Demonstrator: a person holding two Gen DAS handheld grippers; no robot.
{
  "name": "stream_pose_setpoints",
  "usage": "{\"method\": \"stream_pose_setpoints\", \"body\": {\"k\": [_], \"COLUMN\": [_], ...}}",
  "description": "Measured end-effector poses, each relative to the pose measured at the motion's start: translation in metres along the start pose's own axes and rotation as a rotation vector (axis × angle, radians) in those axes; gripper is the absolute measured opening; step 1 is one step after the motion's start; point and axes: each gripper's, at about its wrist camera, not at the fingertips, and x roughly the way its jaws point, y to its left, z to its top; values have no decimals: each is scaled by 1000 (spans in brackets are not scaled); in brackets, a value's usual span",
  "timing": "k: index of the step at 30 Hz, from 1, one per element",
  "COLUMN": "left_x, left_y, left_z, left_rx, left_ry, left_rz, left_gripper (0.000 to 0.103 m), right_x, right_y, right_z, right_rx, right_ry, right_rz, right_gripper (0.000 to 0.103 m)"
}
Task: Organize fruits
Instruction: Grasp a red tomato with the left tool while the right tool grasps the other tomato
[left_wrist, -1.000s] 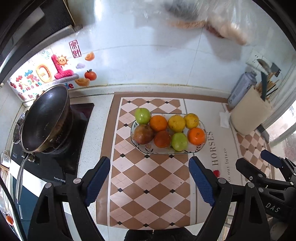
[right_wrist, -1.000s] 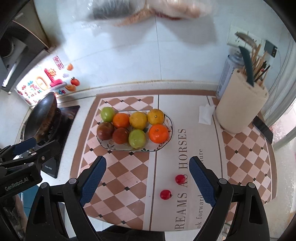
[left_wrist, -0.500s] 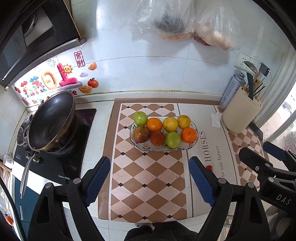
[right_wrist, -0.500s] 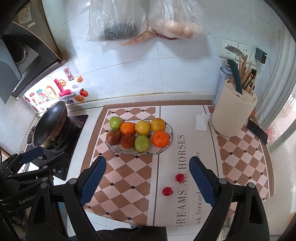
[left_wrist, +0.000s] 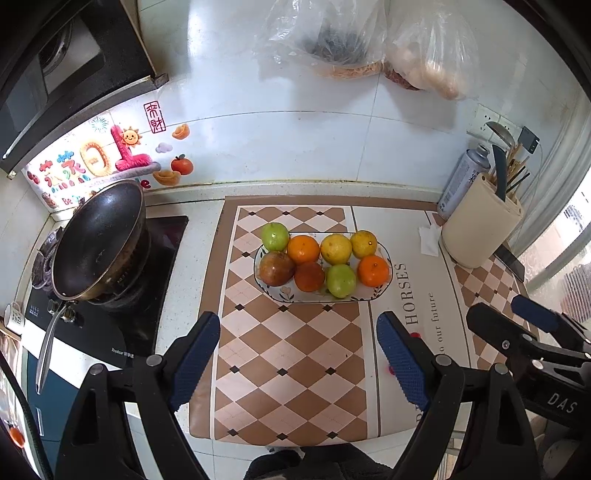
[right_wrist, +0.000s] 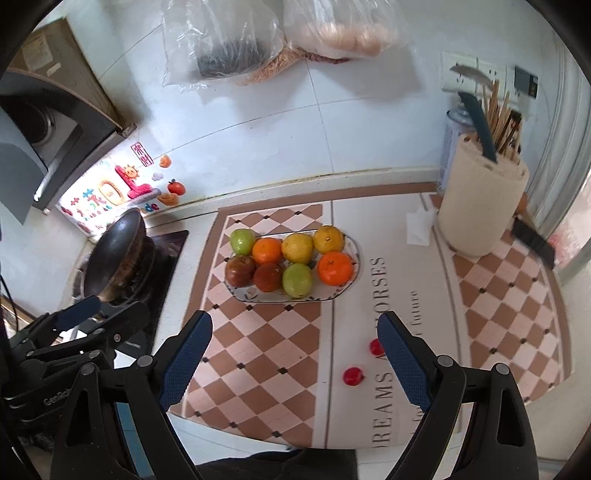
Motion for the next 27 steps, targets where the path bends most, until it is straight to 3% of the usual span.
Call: {"method": "stream_pose_setpoints", "body": {"k": [4, 7, 11, 15, 19, 25, 27], "left_x": [12, 27, 62, 113, 177, 230, 236], "left_y": [-7, -18, -38, -66, -90, -102, -101], "left_z": [7, 12, 14, 5, -18, -47, -51], "left_rx": [19, 52, 98, 153, 193, 222, 218], "left_ry": [5, -2, 44, 146, 300, 439, 460], "left_rz": [31, 81, 106, 107, 134, 179, 181], "left_gripper": [100, 101, 101, 101, 101, 100, 100], "right_x": [11, 27, 55, 96, 159, 222, 240], "right_y": [-22, -53, -101, -149, -178, -175, -172], "right_z": [1, -2, -12, -29, -49, -70, -75], "right_rx": [44, 114, 191, 259, 304, 307, 300], "right_ry": [0, 25, 72, 144, 267, 376, 402], "right_rz": [19, 28, -17, -46, -10, 46, 50], "right_gripper": [93, 93, 73, 67, 59, 56, 48]}}
